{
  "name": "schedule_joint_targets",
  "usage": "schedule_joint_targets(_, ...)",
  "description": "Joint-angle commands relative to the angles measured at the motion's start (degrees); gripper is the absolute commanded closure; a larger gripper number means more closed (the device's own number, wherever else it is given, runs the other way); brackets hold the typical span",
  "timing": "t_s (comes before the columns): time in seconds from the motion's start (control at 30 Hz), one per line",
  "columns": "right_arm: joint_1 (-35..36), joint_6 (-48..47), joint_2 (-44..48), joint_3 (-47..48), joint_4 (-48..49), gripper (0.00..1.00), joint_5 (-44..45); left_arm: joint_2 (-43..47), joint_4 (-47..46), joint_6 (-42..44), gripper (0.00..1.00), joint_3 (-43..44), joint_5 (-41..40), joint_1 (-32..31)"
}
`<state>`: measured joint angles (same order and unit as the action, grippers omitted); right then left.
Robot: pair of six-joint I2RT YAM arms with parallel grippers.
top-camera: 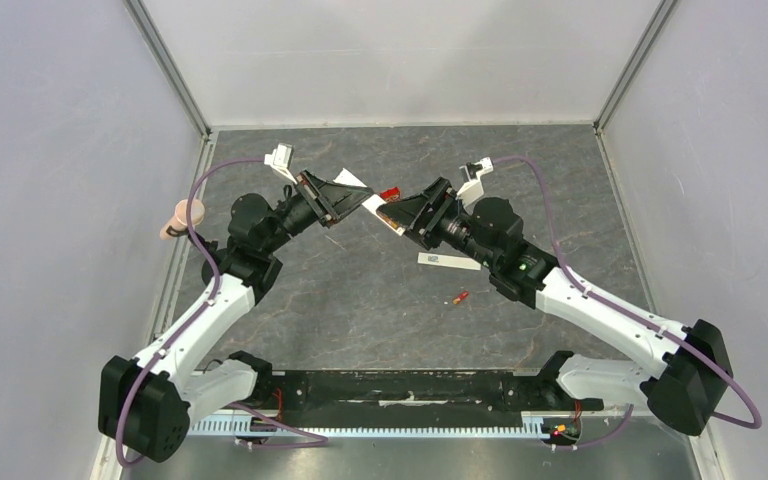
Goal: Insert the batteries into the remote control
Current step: Load the battery into the remote control, then pick up the battery from the center of the board.
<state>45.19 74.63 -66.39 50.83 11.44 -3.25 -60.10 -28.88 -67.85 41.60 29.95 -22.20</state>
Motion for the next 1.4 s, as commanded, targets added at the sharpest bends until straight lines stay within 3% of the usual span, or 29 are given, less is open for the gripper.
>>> schedule_joint_targets(0.0, -0.4, 0.1, 0.2, -1.3, 0.4, 0.32, -0.5, 2.3, -4.5, -3.8, 0.98, 0.1, -2.3, 0.0)
schedule_joint_targets(0.6, -1.8, -2.3, 1.8, -5.1, -0.3, 0.43, -1.1, 1.6, -3.6, -13.0, 0.98, 3.2, -5.6, 0.1)
schedule_joint_targets(0.67, -2.1, -2.7, 1.8, -4.9, 0.0, 0.38, -2.2, 1.8, -2.7, -11.9, 0.98, 3.3, -5.9, 0.2)
schedule_joint_targets(0.8, -3.0, -4.9, 3.6, -3.8, 1.4, 0.12, -3.4, 2.6, 1.3, -7.4, 0.98, 3.1, -7.0, 0.4)
schedule_joint_targets(0.9, -4.9, -9.5, 5.9, -2.4, 0.5, 0.04, -5.0, 3.6, 4.5, -2.8, 0.98, 2.4, -8.1, 0.9)
schedule_joint_targets(1.07, -9.8, -15.1, 11.3, -3.8, -6.0, 0.03, -3.8, 5.1, 11.7, 5.1, 0.98, 1.7, -9.7, 1.7)
schedule_joint_targets(1.2, -10.9, -20.7, 12.5, -2.5, -21.1, 0.15, 6.5, 6.8, 17.6, 11.9, 0.98, 1.1, -12.7, 1.8)
schedule_joint_targets(1.37, -10.9, -25.2, 10.0, -4.6, -34.6, 0.17, 15.6, 8.6, 21.8, 16.7, 0.98, 0.2, -15.8, 1.7)
